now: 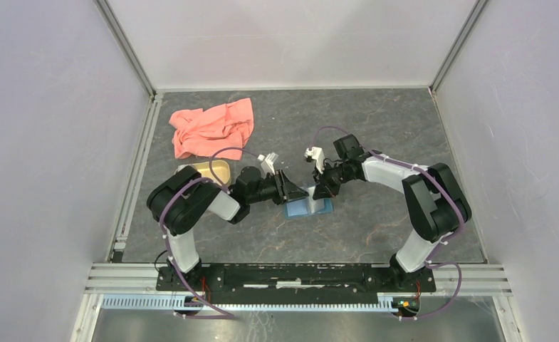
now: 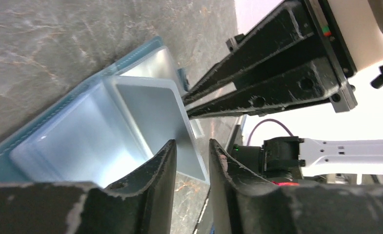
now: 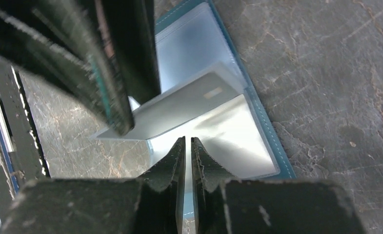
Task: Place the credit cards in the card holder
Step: Insert the credit card into the card holder.
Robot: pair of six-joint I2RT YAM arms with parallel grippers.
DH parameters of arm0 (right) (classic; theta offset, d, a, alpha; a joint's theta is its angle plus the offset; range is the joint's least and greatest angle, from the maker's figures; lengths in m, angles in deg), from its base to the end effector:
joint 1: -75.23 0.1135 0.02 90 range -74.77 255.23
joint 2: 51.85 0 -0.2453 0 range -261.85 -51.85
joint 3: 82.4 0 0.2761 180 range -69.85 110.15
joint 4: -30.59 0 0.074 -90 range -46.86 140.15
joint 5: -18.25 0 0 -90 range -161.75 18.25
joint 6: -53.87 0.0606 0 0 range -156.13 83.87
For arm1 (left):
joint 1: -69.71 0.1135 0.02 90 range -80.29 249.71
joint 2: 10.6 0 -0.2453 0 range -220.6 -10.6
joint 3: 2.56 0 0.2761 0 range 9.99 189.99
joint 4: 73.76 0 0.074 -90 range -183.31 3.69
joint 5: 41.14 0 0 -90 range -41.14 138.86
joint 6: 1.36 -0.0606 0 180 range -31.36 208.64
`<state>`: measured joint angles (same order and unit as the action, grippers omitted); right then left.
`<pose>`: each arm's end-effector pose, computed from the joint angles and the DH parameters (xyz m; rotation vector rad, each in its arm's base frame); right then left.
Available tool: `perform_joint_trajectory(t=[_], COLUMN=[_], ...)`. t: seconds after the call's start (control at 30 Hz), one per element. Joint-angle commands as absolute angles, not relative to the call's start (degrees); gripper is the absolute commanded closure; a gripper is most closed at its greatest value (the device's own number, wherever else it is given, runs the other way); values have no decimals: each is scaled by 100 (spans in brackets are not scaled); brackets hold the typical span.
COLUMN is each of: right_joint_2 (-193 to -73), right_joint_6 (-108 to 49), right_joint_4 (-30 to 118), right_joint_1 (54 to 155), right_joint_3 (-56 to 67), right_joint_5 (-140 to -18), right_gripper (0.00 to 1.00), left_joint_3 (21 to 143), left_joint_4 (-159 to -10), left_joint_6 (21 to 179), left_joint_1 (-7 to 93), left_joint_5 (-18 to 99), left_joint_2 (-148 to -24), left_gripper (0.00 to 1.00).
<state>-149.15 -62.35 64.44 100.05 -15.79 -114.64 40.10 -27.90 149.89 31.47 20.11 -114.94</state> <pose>0.2908 0.1799 0.1090 -1.2901 2.1822 0.9848 0.2443 -0.2297 0.0734 -0.0204 2.1695 -1.5817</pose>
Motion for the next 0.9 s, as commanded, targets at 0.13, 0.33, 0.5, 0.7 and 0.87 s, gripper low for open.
perform_joint_trajectory(t=[0.13, 0.33, 0.5, 0.7, 0.87], right_joint_2=[-14711, -14337, -14083, -14271, -14575], right_joint_6=[-5775, -6095, -6523, -6654, -6635], right_joint_4=[6099, 6226, 6373, 6508, 6636], right_joint_1=[9574, 9242, 9125, 9147, 9218], right_joint_3=[-1603, -1606, -1701, -1725, -1633], right_joint_5=[-11176, -11198, -12007, -12833, -12852], right_gripper=[88, 87, 87, 87, 87], left_joint_3=[4326, 4575, 4740, 4717, 4742], left_joint_4=[-1775, -2015, -2090, -2622, -3389], left_joint_6=[15513, 15450, 15483, 15124, 14609], left_joint_1=[2944, 2879, 2814, 2814, 2814], left_joint_5=[1643, 1697, 1810, 2064, 2303], left_joint_2=[-12030, -12222, -12451, -12122, -11673], left_gripper=[53, 52, 54, 58, 59])
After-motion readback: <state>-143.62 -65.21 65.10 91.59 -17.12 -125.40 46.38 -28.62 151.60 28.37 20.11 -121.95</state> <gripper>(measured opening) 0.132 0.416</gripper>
